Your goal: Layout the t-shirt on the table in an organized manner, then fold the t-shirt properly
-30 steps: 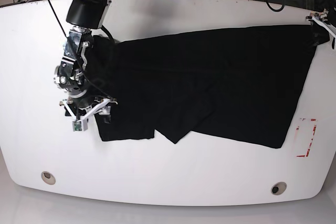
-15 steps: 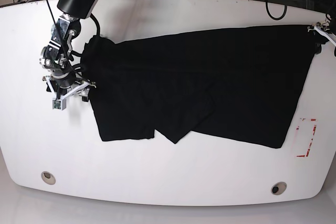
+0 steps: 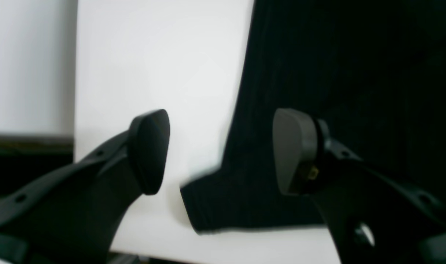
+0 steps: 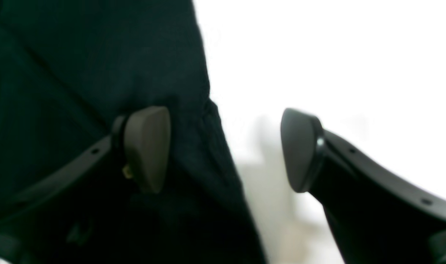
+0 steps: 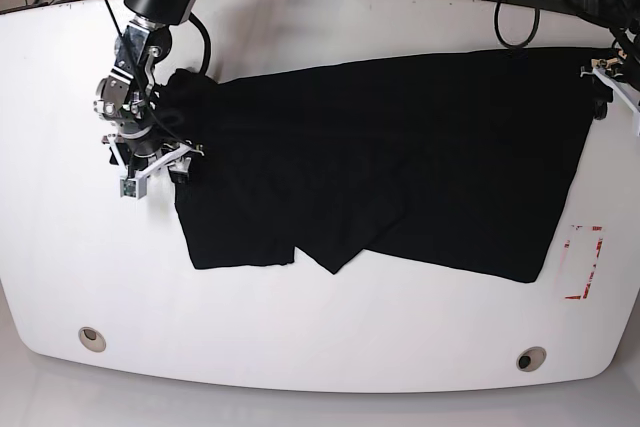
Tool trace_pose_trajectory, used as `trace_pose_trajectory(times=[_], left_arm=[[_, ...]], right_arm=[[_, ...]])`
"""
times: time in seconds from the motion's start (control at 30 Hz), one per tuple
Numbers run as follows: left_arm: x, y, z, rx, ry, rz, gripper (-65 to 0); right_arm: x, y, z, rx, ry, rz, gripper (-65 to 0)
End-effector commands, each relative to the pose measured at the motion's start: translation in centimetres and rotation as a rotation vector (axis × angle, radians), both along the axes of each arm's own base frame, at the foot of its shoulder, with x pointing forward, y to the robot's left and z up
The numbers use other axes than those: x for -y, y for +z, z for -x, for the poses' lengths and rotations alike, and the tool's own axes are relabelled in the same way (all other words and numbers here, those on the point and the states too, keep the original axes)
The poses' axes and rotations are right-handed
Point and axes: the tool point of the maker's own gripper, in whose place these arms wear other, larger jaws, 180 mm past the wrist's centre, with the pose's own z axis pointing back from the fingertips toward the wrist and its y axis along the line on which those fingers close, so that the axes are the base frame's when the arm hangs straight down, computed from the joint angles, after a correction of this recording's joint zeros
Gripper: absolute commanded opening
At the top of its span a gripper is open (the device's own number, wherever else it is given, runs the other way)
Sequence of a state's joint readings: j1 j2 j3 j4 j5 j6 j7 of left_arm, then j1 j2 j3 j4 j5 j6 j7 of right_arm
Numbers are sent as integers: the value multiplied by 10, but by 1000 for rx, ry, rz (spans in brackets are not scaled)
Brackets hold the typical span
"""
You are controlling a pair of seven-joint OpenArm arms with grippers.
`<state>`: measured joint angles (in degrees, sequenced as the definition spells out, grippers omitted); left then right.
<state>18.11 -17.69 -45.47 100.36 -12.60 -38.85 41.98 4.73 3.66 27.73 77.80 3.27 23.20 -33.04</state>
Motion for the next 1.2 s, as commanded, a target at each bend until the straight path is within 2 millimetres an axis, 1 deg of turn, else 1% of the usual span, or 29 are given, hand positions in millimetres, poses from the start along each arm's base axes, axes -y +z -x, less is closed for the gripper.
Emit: trace_pose_trajectory(times=[0.0,0.17,0.3,0.43,0.8,0.87,0.93,1.0,1.07,1.17], left_arm=[[-7,10,0,9,-2,-37,-246],[-7,11,-1,12,-2,-37,-246],[-8,17,-10,39,0,-40,-246],[-8,20,-15,53,3,-39,-246],[-8,22,-18,62,5,-37,-244],[-7,25,-24,76,1,-36,-244],[-4,28,-31,91,-7,-33,-244],[-2,30,-37,105,-13,-30,-244],[-1,28,-40,105,-14,-21,-244],[-2,23,-42,100,-7,-3,-244]], right_arm=[[-2,5,-7,19,2,-13,-198],[-7,-4,-10,-2,2,-38,-198],[-11,-12,-11,-22,1,-60,-198],[-12,-12,-13,-20,2,-63,-198],[-13,-11,-14,-20,4,-63,-201],[-13,-11,-14,-20,4,-63,-219],[-13,-11,-14,-20,4,-64,-250],[-19,-13,-14,-22,6,-76,-281],[-25,-14,-14,-23,8,-85,-304],[-28,-15,-14,-25,12,-87,-317]])
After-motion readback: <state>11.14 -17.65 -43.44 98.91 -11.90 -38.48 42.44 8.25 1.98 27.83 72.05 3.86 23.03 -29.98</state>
